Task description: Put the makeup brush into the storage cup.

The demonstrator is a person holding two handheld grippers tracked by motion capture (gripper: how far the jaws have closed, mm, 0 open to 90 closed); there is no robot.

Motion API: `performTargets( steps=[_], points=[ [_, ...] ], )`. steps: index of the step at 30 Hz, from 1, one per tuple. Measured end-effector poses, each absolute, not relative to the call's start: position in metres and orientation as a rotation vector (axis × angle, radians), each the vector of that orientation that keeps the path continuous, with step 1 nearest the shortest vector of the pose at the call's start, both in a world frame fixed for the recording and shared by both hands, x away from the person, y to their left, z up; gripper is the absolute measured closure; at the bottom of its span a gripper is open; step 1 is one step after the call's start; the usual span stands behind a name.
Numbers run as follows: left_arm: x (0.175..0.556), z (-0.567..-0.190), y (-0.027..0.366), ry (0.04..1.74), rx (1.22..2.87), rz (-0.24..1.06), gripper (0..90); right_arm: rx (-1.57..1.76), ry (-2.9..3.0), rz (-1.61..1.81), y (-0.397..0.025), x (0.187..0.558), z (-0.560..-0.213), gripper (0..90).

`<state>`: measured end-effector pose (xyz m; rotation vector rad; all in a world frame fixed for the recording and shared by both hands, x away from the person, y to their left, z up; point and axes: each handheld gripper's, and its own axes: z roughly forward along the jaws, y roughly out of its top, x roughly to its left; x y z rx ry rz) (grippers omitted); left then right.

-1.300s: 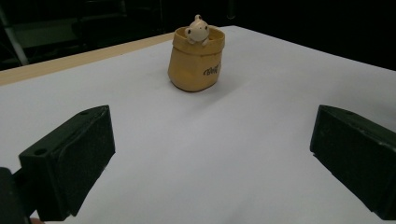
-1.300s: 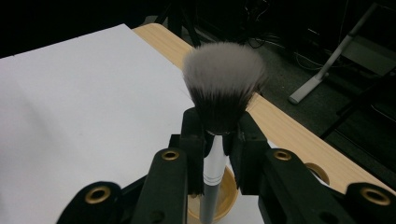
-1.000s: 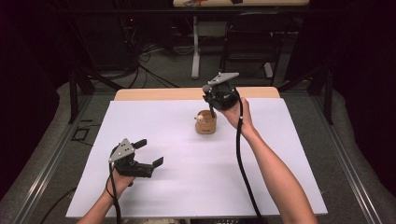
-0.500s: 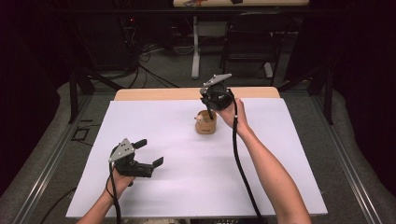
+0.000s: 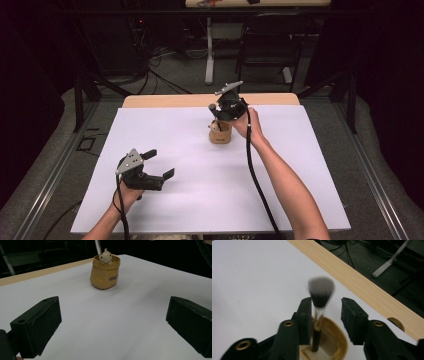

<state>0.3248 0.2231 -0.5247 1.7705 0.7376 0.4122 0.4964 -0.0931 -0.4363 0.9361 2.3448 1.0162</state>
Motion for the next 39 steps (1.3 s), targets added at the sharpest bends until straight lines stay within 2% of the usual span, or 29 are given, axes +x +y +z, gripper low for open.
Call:
performTargets(
  steps=[1, 2, 3, 4, 5, 8, 9, 10, 12, 14, 20, 26, 39],
  points=[
    [0.325, -0.525, 0.224, 0.740, 1.769, 0.413, 0.0, 0.942, 2.345, 1.022, -0.093, 0.496, -0.437, 55.9],
    [0.324, -0.525, 0.224, 0.742, 1.765, 0.416, 0.0, 0.947, 2.345, 1.029, -0.095, 0.494, -0.437, 46.6],
    [0.324, -0.524, 0.224, 0.742, 1.765, 0.417, 0.0, 0.947, 2.345, 1.029, -0.095, 0.494, -0.437, 46.6],
    [0.323, -0.524, 0.224, 0.742, 1.762, 0.414, 0.0, 0.955, 2.344, 1.032, -0.097, 0.492, -0.438, 41.0],
    [0.323, -0.524, 0.224, 0.741, 1.764, 0.416, 0.0, 0.955, 2.344, 1.032, -0.097, 0.492, -0.438, 41.0],
    [0.322, -0.524, 0.223, 0.736, 1.780, 0.419, 0.4, 0.954, 2.336, 1.064, -0.104, 0.484, -0.439, 21.0],
    [0.322, -0.524, 0.223, 0.737, 1.782, 0.423, 0.4, 0.954, 2.336, 1.064, -0.104, 0.484, -0.439, 21.0],
    [0.322, -0.523, 0.223, 0.731, 1.781, 0.418, 0.5, 0.936, 2.350, 1.089, -0.109, 0.479, -0.439, 14.7],
    [0.321, -0.523, 0.223, 0.729, 1.780, 0.420, 0.5, 0.925, 2.346, 1.097, -0.111, 0.476, -0.438, 13.7],
    [0.321, -0.523, 0.222, 0.730, 1.774, 0.428, 0.5, 0.901, 2.345, 1.147, -0.118, 0.467, -0.437, 8.6],
    [0.320, -0.522, 0.223, 0.715, 1.763, 0.425, 0.4, 0.844, 2.328, 1.222, -0.131, 0.447, -0.433, 2.4],
    [0.319, -0.519, 0.224, 0.707, 1.761, 0.442, 0.4, 0.802, 2.311, 1.282, -0.143, 0.424, -0.429, 0.0],
    [0.315, -0.511, 0.224, 0.674, 1.755, 0.455, 0.4, 0.729, 2.269, 1.374, -0.172, 0.372, -0.428, 0.0]
  ],
)
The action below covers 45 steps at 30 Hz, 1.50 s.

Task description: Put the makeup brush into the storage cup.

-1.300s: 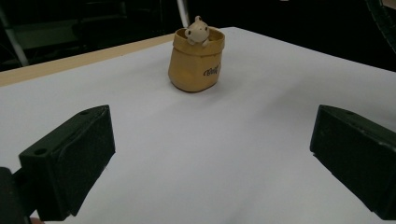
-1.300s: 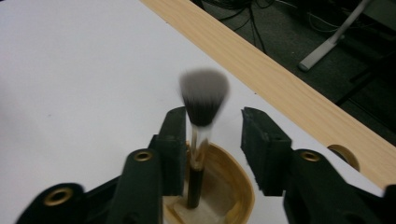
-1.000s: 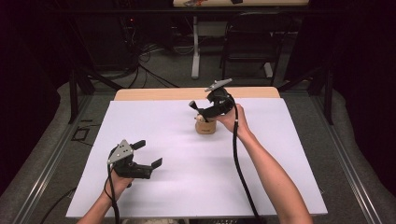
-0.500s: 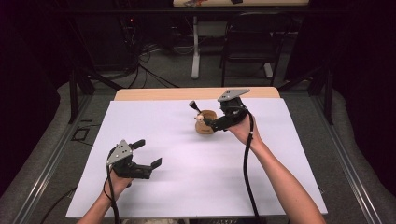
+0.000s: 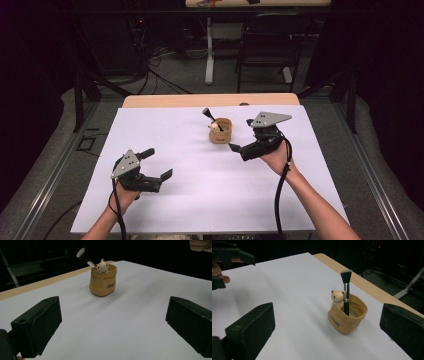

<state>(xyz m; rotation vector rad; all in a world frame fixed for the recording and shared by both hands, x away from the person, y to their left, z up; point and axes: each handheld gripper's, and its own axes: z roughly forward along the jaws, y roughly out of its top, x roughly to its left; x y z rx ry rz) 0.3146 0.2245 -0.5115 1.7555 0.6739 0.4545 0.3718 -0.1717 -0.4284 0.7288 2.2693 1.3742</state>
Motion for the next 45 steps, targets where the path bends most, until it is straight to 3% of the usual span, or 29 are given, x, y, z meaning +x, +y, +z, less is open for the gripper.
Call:
performTargets(
  steps=[27, 45],
  points=[
    [0.299, -0.507, 0.230, 0.669, 1.780, 0.464, 0.2, 0.796, 2.131, 1.448, -0.245, 0.289, -0.471, 0.0],
    [0.290, -0.514, 0.240, 0.689, 1.788, 0.471, 0.2, 0.884, 2.085, 1.428, -0.266, 0.256, -0.506, 0.0]
  ],
)
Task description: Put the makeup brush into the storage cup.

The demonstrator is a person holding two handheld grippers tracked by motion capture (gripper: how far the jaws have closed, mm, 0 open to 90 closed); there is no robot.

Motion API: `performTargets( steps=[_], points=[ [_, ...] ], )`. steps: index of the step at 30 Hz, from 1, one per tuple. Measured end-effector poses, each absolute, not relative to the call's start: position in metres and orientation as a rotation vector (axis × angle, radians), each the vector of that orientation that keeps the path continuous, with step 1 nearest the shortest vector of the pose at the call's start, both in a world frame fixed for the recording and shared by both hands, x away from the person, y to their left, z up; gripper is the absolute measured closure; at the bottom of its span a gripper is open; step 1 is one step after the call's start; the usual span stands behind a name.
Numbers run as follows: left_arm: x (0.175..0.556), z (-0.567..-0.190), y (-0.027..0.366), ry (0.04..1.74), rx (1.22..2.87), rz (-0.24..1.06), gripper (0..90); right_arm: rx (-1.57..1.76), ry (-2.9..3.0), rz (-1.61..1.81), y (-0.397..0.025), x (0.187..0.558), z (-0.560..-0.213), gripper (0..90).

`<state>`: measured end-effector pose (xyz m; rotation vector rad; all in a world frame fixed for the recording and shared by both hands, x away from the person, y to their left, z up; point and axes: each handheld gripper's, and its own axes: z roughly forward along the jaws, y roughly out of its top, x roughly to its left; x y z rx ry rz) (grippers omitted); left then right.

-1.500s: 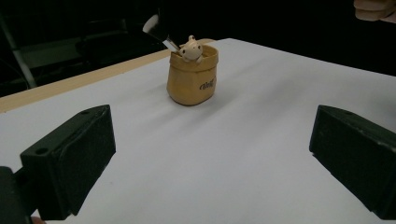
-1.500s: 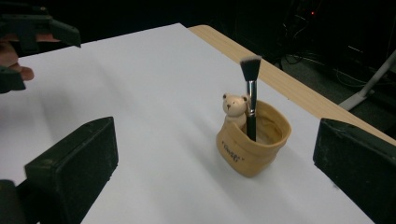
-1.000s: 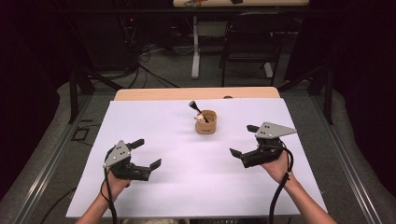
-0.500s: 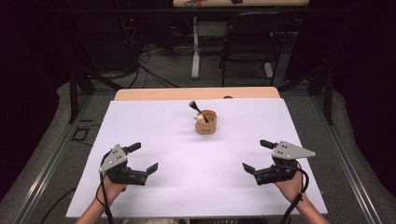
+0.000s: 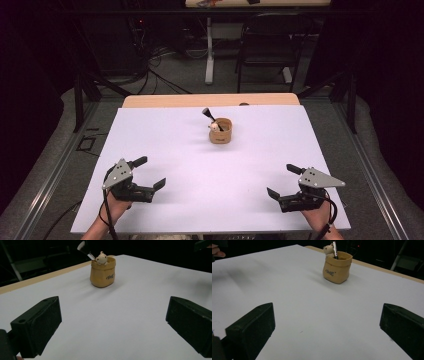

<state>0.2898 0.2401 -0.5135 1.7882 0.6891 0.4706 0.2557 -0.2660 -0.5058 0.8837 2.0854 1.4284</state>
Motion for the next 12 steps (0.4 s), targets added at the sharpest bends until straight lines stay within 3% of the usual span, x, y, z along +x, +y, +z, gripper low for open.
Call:
performTargets(
  steps=[12],
  points=[
    [0.298, -0.525, 0.241, 0.714, 1.830, 0.439, 0.2, 0.882, 2.090, 1.298, -0.263, 0.257, -0.513, 0.0]
  ],
)
